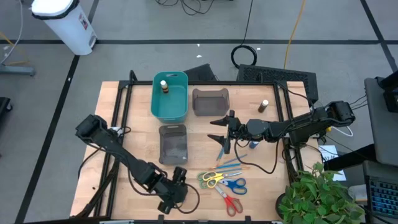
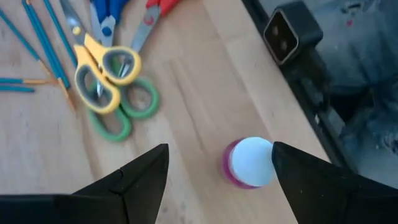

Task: Pick & Place Paint Supplies
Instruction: Put the pink paint bottle into the blue bin

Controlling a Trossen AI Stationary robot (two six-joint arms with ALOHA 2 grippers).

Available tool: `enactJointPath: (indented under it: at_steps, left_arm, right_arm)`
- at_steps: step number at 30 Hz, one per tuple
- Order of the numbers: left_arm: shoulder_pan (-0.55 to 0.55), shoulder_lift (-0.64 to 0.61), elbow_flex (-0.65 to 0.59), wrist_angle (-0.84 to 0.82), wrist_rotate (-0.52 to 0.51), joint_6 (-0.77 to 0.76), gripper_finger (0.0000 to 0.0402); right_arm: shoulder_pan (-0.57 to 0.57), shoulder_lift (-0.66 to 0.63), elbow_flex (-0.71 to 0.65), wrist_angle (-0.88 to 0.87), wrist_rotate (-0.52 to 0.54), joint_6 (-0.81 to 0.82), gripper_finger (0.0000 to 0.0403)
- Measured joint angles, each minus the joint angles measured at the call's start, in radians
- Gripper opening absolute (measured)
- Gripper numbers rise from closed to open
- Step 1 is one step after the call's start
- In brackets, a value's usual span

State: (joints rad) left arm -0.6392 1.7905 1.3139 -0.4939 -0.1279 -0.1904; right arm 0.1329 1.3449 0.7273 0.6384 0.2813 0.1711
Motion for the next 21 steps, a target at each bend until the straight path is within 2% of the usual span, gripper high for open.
enactJointPath:
  at_steps: [7,12,17,21]
  left_arm:
    - [0.000,0.022,0.001,0.006,-0.004,-0.028,0.0294]
    - [0.004,0.019,-0.005,-0.023,-0.060,-0.049,0.0294]
    - [0.012,0.016,-0.002,-0.049,-0.067,-0.056,0.0294]
    - [0.011,0.016,-0.002,-0.085,-0.068,0.012,0.0294]
  right_arm:
    - [0.000,0.000,0.000,0.001,-0.051,0.000,0.0279]
    - [0.000,0.000,0.000,0.001,-0.051,-0.007,0.0279]
    - [0.000,0.000,0.000,0.007,-0.051,-0.029,0.0279]
    - [0.000,0.000,0.000,0.014,-0.051,-0.030,0.0279]
